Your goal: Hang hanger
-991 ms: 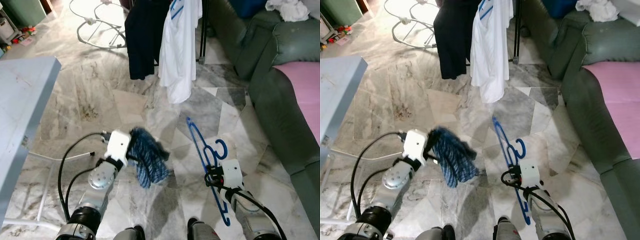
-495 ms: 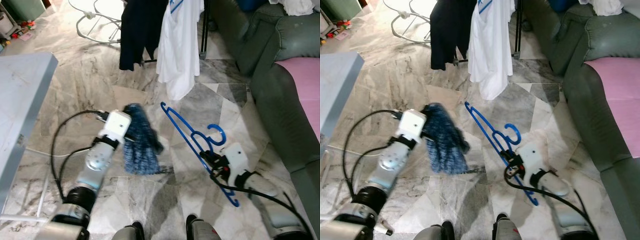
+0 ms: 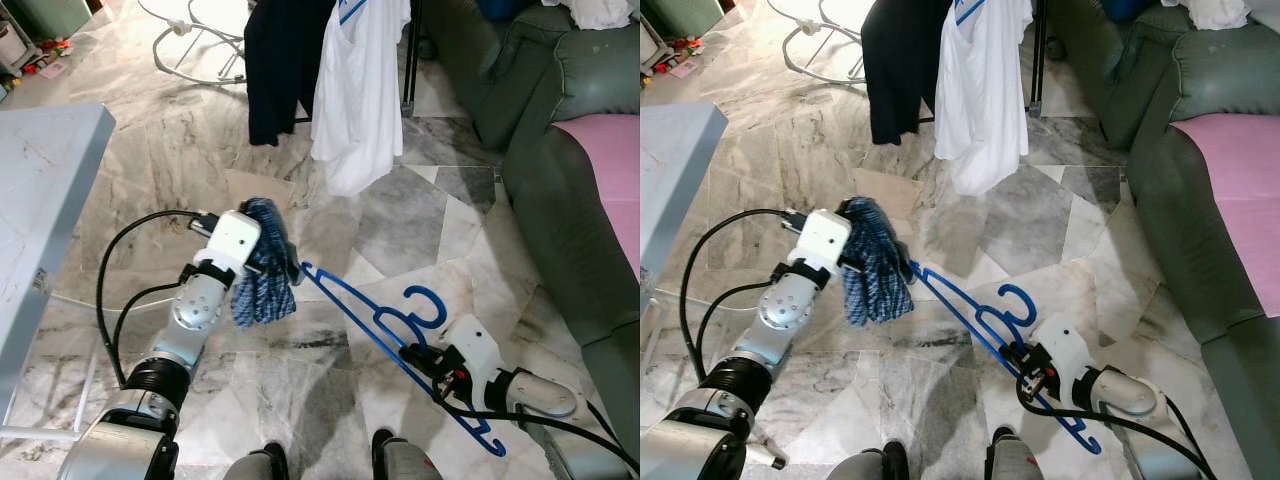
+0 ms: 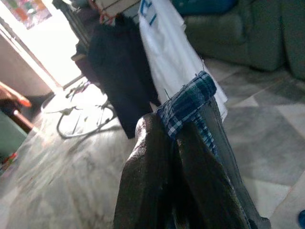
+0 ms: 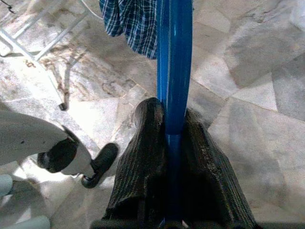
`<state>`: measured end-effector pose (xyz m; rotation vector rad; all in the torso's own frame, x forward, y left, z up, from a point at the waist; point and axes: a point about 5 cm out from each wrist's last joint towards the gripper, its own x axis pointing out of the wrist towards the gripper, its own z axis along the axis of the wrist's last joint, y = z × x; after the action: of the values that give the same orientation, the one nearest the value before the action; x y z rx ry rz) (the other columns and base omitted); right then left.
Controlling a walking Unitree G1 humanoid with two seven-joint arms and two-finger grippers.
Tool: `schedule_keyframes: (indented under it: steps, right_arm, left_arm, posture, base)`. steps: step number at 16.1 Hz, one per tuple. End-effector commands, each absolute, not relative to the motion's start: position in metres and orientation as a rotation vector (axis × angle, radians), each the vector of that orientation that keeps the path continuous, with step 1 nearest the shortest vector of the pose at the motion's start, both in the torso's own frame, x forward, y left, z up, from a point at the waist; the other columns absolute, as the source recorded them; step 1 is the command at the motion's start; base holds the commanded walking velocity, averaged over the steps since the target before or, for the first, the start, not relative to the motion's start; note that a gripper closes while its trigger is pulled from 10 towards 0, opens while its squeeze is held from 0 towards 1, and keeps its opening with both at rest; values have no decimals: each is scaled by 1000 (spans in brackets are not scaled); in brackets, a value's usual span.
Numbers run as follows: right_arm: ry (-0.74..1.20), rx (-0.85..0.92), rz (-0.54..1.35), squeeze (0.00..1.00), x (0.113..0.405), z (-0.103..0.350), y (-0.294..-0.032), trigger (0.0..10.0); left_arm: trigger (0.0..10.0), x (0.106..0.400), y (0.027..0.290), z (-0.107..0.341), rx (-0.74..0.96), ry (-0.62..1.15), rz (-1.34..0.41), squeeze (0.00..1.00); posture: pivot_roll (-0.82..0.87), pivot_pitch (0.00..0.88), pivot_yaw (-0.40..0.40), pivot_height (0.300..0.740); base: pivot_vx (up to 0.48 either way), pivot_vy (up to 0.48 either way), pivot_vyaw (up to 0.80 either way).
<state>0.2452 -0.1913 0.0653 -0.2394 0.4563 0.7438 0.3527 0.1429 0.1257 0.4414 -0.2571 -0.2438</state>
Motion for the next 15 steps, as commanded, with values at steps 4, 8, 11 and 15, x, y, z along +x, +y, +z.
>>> schedule_keyframes:
  steps: [4,8,11,15]
  right_arm:
    - [427,-266,685,0,255,70,-193,10000]
    - [426,-282,667,0,259,69,-195,10000]
    - [427,-289,671,0,263,69,-195,10000]
    - [427,-129,640,0,275,61,-186,10000]
  left_arm:
    - [10000,341,131,124,471,-336,-362,0]
    - [10000,338,129,127,477,-372,-391,0]
    - [10000,332,111,134,442,-434,-498,0]
    - [10000,315,78,148,367,-532,-684,0]
  posture:
    - [-233,250,97,740]
    - [-226,250,98,740]
    - [-230,251,97,740]
    - [-233,252,92,740]
  base:
    - [0,0,0]
    - [0,0,0]
    - [0,0,0]
    - [0,0,0]
